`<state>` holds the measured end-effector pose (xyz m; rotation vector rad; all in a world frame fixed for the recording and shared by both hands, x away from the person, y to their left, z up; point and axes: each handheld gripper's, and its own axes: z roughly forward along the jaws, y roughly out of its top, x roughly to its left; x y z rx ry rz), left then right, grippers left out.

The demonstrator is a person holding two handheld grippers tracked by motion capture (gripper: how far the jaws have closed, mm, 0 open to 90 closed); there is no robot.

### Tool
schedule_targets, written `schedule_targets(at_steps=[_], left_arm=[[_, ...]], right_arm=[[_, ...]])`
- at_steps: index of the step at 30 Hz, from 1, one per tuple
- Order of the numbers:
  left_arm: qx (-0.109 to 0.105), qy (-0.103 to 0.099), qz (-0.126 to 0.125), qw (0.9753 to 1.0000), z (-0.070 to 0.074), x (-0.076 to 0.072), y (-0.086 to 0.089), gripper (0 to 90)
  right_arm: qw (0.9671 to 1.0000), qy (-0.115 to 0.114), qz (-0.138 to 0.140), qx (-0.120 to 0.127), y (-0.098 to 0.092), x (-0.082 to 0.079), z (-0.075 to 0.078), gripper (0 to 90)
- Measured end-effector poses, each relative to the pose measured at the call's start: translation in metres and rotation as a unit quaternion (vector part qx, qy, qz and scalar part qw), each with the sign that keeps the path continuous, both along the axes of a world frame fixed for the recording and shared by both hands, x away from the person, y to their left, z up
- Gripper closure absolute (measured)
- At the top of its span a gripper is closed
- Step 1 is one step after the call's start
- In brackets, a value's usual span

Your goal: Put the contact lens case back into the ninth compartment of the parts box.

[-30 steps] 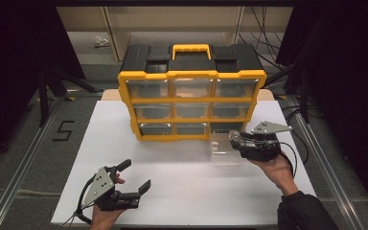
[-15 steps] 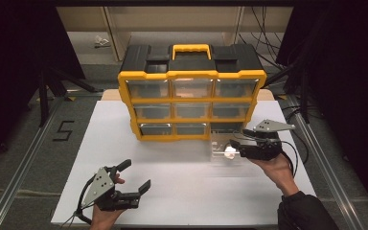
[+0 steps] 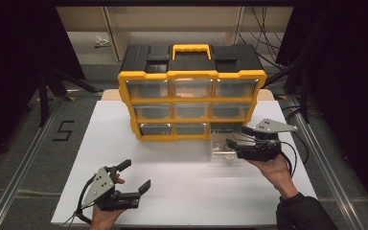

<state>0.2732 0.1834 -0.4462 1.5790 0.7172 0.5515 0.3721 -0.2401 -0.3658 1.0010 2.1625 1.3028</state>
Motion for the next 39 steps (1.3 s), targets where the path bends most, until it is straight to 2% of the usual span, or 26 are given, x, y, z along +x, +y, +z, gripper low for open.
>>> schedule_targets(at_steps=[6, 8, 17, 20, 28, 31, 39], left_arm=[[0.000, 0.000, 0.000, 1.0000, 0.000, 0.000, 0.000, 8.2], [0.000, 0.000, 0.000, 1.0000, 0.000, 0.000, 0.000, 8.2], [-0.001, 0.000, 0.000, 1.0000, 0.000, 0.000, 0.000, 8.2], [-0.001, 0.000, -0.001, 1.0000, 0.000, 0.000, 0.000, 8.2], [-0.001, 0.000, 0.000, 1.0000, 0.000, 0.000, 0.000, 8.2], [0.000, 0.000, -0.001, 1.0000, 0.000, 0.000, 0.000, 8.2], [-0.001, -0.001, 0.000, 1.0000, 0.000, 0.000, 0.000, 8.2]], right_arm=[[0.9998, -0.014, 0.007, 0.011, 0.005, -0.006, 0.005, 26.8], [0.9994, -0.020, 0.012, 0.026, 0.007, -0.009, 0.006, 26.4], [0.9978, -0.039, 0.026, 0.047, 0.015, -0.020, 0.012, 25.0], [0.9971, -0.044, 0.032, 0.053, 0.019, -0.024, 0.014, 20.7], [0.9952, -0.049, 0.037, 0.076, 0.023, -0.030, 0.014, 17.4], [0.9939, -0.057, 0.041, 0.086, 0.027, -0.034, 0.011, 17.3], [0.9924, -0.065, 0.046, 0.094, 0.032, -0.039, 0.008, 17.0]])
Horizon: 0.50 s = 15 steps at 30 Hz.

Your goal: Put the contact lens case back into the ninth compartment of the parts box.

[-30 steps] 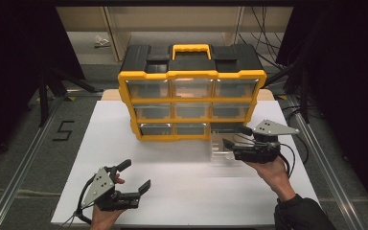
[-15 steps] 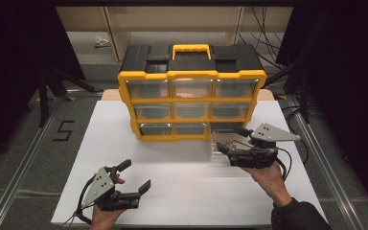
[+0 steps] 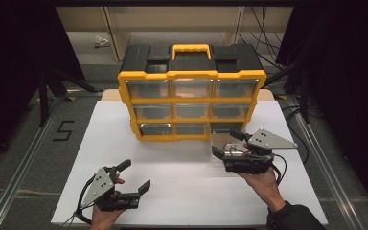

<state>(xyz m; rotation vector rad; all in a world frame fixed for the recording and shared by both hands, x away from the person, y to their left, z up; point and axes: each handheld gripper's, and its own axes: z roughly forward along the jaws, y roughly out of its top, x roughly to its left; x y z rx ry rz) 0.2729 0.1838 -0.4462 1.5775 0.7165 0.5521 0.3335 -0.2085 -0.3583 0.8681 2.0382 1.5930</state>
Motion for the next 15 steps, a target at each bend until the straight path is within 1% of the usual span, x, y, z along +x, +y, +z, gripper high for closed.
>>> schedule_targets(at_steps=[5, 6, 8, 9, 12, 15], left_arm=[[0.000, 0.000, 0.000, 1.0000, 0.000, 0.000, 0.000, 8.2], [0.001, 0.000, 0.000, 1.0000, 0.000, 0.000, 0.000, 8.2], [0.001, 0.000, 0.000, 1.0000, 0.000, 0.000, 0.000, 8.2], [0.001, 0.000, 0.000, 1.0000, 0.000, 0.000, -0.001, 8.2], [0.001, 0.000, 0.000, 1.0000, 0.000, 0.000, -0.001, 8.2], [0.001, 0.000, 0.000, 1.0000, 0.000, 0.000, 0.000, 8.2]], right_arm=[[1.0000, -0.006, 0.002, 0.003, 0.000, -0.005, -0.004, 16.5], [1.0000, -0.007, 0.004, 0.004, -0.002, -0.008, -0.007, 16.3], [1.0000, -0.007, 0.004, 0.004, -0.002, -0.009, -0.009, 16.3], [0.9999, -0.008, 0.006, 0.008, -0.004, -0.012, -0.013, 16.3], [0.9999, -0.010, 0.006, 0.008, -0.006, -0.015, -0.017, 16.3], [0.9998, -0.012, 0.006, 0.013, -0.009, -0.018, -0.019, 16.3]])
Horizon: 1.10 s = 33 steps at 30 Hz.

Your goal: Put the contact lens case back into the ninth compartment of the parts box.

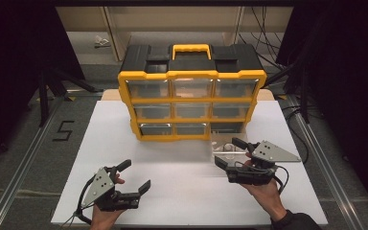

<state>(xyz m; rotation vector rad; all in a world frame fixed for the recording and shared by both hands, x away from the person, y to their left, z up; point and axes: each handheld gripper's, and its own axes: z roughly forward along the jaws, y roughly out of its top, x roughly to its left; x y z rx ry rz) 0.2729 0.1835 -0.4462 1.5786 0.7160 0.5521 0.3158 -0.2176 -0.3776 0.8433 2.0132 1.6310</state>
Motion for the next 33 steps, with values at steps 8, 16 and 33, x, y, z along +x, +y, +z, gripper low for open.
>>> schedule_targets(at_steps=[8, 16, 33], left_arm=[[0.000, 0.000, 0.000, 1.0000, 0.000, 0.000, 0.000, 8.2], [0.000, 0.000, 0.001, 1.0000, 0.000, 0.000, 0.001, 8.2], [0.000, 0.000, 0.000, 1.0000, 0.000, 0.000, -0.001, 8.2]], right_arm=[[1.0000, -0.006, 0.001, 0.003, 0.001, -0.006, -0.005, 16.3], [0.9999, -0.014, -0.004, 0.006, 0.000, -0.009, -0.008, 16.1], [0.9993, -0.014, -0.024, 0.025, -0.016, -0.025, -0.031, 15.9]])
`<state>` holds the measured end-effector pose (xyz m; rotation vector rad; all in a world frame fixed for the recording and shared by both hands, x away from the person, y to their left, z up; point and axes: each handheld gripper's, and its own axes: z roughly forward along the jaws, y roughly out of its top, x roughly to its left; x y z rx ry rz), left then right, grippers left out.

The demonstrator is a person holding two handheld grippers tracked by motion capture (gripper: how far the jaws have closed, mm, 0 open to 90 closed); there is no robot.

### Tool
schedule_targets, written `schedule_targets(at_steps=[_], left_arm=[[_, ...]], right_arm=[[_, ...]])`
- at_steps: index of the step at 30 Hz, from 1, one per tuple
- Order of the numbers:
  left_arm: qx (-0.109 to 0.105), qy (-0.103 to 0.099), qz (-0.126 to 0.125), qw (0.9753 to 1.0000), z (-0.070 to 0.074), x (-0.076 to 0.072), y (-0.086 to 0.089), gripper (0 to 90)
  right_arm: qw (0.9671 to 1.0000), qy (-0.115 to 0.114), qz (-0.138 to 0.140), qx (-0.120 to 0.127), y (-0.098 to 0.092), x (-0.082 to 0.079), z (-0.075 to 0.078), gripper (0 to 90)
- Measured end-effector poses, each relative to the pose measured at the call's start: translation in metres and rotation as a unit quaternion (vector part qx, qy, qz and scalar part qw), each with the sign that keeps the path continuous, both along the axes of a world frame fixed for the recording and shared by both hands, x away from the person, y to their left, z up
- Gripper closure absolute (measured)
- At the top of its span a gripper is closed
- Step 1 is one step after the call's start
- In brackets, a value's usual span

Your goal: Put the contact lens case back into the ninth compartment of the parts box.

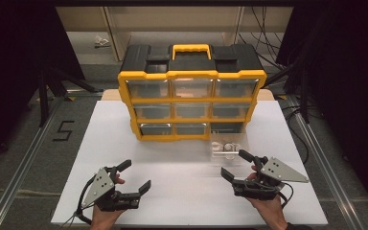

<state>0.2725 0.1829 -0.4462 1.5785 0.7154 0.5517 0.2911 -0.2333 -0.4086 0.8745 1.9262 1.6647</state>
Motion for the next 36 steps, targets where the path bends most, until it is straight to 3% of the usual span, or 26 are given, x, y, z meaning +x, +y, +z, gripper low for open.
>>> schedule_targets(at_steps=[19, 36], left_arm=[[-0.002, 0.002, -0.001, 1.0000, 0.000, 0.000, 0.001, 8.2], [-0.002, 0.002, -0.001, 1.0000, 0.000, 0.001, 0.001, 8.2]], right_arm=[[0.9996, 0.012, 0.005, -0.025, 0.005, -0.007, -0.013, 15.2], [0.9997, 0.007, -0.001, -0.025, 0.003, -0.005, -0.012, 14.8]])
